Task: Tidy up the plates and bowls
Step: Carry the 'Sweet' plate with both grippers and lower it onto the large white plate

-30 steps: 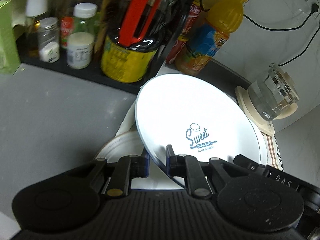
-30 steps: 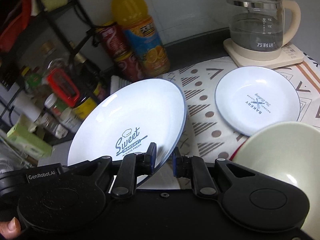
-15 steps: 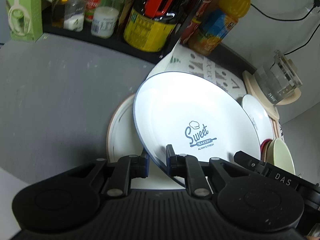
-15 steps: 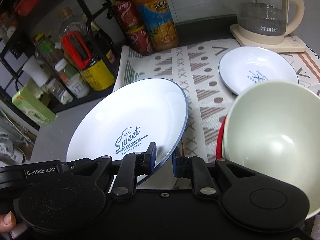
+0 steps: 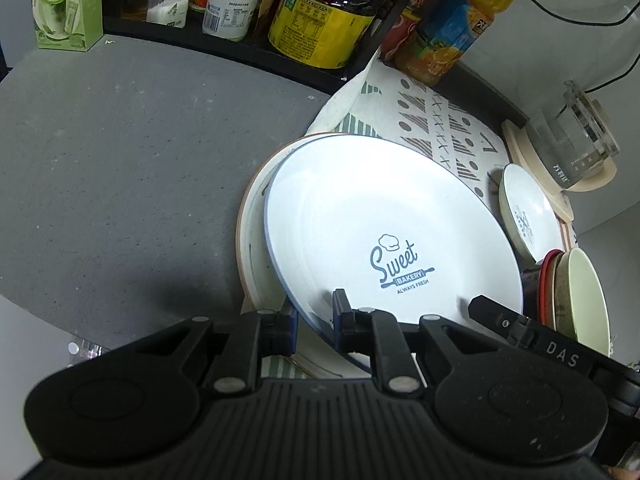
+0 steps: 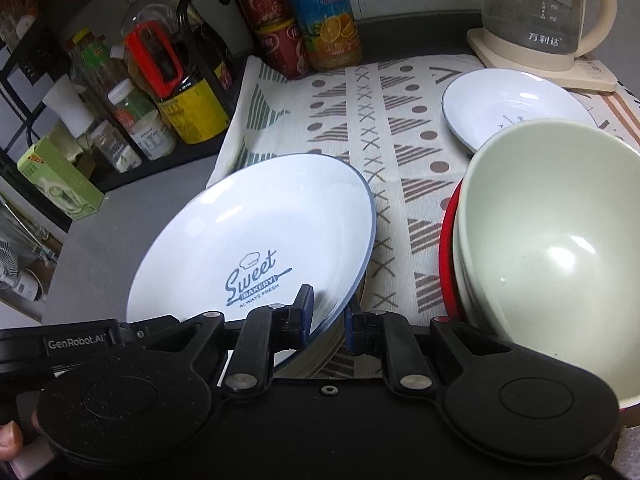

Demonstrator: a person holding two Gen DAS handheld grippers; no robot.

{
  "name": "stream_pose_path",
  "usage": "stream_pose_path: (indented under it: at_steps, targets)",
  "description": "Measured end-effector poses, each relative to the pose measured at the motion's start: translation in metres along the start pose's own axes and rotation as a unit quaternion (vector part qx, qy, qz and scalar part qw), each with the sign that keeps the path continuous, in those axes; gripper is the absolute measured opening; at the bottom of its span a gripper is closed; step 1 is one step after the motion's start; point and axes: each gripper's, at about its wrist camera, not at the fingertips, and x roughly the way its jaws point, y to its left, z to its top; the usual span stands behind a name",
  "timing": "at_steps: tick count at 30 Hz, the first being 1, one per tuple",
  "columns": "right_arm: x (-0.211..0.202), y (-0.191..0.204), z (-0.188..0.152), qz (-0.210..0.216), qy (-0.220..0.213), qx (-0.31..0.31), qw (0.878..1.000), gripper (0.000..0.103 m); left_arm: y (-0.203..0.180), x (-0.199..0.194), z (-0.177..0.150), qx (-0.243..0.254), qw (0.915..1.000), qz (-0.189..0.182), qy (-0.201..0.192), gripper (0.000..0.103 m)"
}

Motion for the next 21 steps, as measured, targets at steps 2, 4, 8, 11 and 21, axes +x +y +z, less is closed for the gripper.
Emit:
stream_pose_path:
  at_steps: [2,4,8,11,21]
  targets:
    - [0.001,-0.001,-0.001,-0.001,0.000,0.005,1.000,0.015,0.001,0.001,0.000,0.000,1.0000,0.000,0.007,0.015]
    - [0.003,-0.003,-0.002,-0.001,-0.001,0.009,1.000,0.014,0.000,0.003,0.001,0.003,0.9999,-0.002,0.016,0.016]
    - [0.004,-0.002,-0.002,-0.008,-0.004,0.007,1.000,0.014,-0.001,0.003,0.004,0.008,0.9995,-0.001,0.031,0.017]
    - [0.004,-0.001,-0.002,-0.011,-0.007,0.004,1.000,0.013,0.000,-0.008,0.005,0.005,0.9995,0.014,0.029,0.017]
    - [0.006,0.005,-0.004,-0.033,-0.010,-0.013,0.999,0.011,0.020,-0.012,0.006,-0.013,0.9995,0.030,0.003,0.020]
